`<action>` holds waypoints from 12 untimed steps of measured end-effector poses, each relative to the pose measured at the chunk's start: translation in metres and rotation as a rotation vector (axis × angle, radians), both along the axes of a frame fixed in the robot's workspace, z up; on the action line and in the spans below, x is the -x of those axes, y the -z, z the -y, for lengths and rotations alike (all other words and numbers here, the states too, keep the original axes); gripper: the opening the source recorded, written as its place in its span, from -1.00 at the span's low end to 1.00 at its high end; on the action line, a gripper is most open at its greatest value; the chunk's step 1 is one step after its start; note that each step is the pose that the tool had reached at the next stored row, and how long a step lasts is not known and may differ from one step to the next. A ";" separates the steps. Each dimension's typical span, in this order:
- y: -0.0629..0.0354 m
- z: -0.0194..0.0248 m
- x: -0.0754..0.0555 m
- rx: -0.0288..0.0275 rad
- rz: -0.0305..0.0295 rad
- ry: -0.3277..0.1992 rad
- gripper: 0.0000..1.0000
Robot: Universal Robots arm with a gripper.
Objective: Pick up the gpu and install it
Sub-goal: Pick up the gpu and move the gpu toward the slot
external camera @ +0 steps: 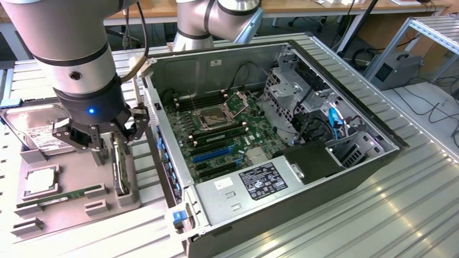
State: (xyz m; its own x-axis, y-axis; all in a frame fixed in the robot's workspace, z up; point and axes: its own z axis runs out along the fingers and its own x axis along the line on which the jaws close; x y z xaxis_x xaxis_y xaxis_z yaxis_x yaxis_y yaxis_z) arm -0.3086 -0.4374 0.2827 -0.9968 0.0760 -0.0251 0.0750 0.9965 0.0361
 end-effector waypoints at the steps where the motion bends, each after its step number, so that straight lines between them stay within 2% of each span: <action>1: 0.0002 0.0000 0.000 0.0000 0.0000 0.000 -0.15; 12: 0.0059 -0.0001 0.001 0.0004 -0.0001 0.000 -0.15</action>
